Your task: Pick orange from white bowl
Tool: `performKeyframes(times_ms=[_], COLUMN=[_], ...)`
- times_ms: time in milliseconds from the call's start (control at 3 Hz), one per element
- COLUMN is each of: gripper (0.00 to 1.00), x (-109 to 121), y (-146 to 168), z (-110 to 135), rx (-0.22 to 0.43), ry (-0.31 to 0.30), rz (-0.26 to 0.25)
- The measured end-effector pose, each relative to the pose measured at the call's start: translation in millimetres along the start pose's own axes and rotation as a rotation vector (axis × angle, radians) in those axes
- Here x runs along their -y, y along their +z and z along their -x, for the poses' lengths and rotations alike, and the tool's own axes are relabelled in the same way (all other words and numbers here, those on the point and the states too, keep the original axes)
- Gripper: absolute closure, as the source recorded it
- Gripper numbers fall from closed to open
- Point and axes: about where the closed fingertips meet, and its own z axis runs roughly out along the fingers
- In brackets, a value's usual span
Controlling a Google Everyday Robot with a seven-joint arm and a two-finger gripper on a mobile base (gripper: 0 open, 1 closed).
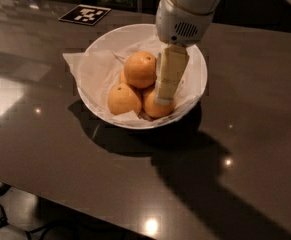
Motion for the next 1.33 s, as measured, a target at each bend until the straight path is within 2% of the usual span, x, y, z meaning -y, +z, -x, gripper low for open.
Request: performKeyframes(times_ms=[333, 1000, 1333], gripper=[0.0, 0.0, 0.05], x=[6.4, 25.9, 31.4], y=[4.1, 19.9, 26.8], z=[-1.9, 2.2, 5.8], rx=[0.029, 0.064, 0.077], ry=[0.029, 0.046, 0.043], rz=[0.007, 0.049, 0.071])
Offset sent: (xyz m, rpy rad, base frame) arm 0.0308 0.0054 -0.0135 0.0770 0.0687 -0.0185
